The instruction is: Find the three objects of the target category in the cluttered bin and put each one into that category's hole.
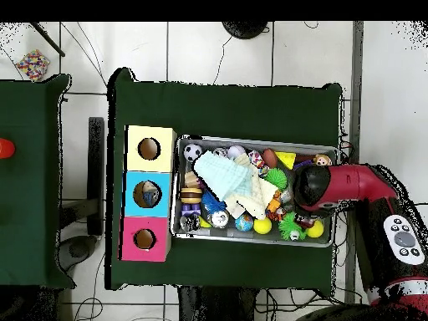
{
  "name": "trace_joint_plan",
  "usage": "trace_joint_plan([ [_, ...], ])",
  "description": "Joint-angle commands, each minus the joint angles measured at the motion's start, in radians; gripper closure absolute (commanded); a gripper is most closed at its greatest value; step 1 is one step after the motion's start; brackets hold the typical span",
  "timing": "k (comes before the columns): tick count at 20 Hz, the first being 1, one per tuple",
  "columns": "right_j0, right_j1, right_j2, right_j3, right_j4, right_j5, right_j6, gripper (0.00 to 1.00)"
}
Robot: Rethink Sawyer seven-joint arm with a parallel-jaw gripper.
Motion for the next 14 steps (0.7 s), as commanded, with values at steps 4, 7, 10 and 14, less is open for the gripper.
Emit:
trace_joint_plan([
  [4,-0.031,0.016,0.125,0.085,0.078,-0.077,-0.196,0.0],
  [7,-0.029,0.01,0.12,0.087,0.078,-0.077,-0.172,0.0],
  [10,-0.029,0.006,0.115,0.09,0.079,-0.079,-0.156,0.0],
  [14,-0.035,0.01,0.127,0.11,0.098,-0.1,-0.146,0.0],
])
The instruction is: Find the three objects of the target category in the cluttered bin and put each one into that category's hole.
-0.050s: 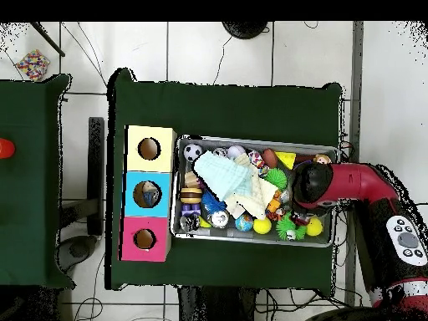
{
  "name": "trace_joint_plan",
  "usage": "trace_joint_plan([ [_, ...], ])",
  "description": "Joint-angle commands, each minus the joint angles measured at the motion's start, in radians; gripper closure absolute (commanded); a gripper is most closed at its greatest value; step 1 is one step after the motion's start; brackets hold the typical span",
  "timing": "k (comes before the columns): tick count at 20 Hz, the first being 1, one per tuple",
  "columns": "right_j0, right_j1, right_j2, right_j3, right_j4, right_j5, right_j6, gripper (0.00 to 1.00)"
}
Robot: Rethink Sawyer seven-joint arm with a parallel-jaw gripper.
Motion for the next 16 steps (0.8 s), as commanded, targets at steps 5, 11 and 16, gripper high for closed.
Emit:
trace_joint_plan([
  [5,-0.01,0.026,0.113,0.081,0.07,-0.093,-0.138,0.0],
  [11,0.0,0.021,0.108,0.081,0.071,-0.082,-0.123,0.0],
  [16,0.004,0.019,0.104,0.076,0.064,-0.072,-0.126,1.0],
])
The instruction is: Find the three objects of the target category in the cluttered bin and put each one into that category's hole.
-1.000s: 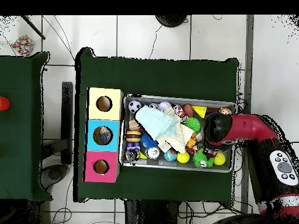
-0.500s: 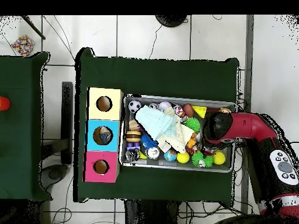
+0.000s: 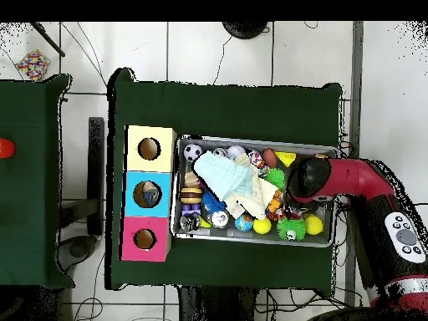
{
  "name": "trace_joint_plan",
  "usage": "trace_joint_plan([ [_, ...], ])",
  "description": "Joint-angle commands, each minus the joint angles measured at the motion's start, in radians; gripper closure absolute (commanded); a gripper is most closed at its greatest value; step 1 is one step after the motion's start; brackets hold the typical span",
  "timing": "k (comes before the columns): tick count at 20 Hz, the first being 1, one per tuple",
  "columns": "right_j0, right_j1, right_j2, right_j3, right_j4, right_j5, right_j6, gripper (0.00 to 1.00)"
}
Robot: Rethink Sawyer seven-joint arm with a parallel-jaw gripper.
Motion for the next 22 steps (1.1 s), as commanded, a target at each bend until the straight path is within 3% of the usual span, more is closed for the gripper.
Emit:
trace_joint_plan([
  [1,0.009,0.019,0.064,0.072,0.011,-0.071,-0.126,1.0],
  [18,0.029,0.013,0.039,0.053,-0.026,-0.058,-0.12,1.0],
  [19,0.032,0.012,0.035,0.05,-0.031,-0.053,-0.12,0.0],
  [22,0.032,0.012,0.034,0.049,-0.034,-0.052,-0.124,0.0],
])
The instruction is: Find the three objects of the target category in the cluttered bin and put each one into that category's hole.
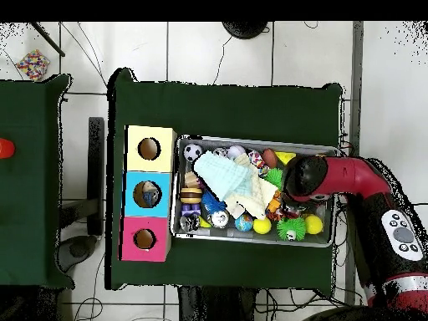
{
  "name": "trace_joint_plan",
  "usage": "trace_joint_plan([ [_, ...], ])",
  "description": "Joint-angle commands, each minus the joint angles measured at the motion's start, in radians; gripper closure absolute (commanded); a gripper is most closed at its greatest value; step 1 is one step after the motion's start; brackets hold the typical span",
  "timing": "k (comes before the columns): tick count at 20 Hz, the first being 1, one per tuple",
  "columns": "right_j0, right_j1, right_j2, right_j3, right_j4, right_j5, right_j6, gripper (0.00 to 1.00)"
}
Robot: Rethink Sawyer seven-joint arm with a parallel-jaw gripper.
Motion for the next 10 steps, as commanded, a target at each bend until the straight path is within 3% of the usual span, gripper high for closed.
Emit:
trace_joint_plan([
  [1,0.024,0.01,0.027,0.052,-0.033,-0.051,-0.121,0.0],
  [10,0.038,0.028,-0.011,0.061,-0.088,-0.077,-0.122,0.0],
])
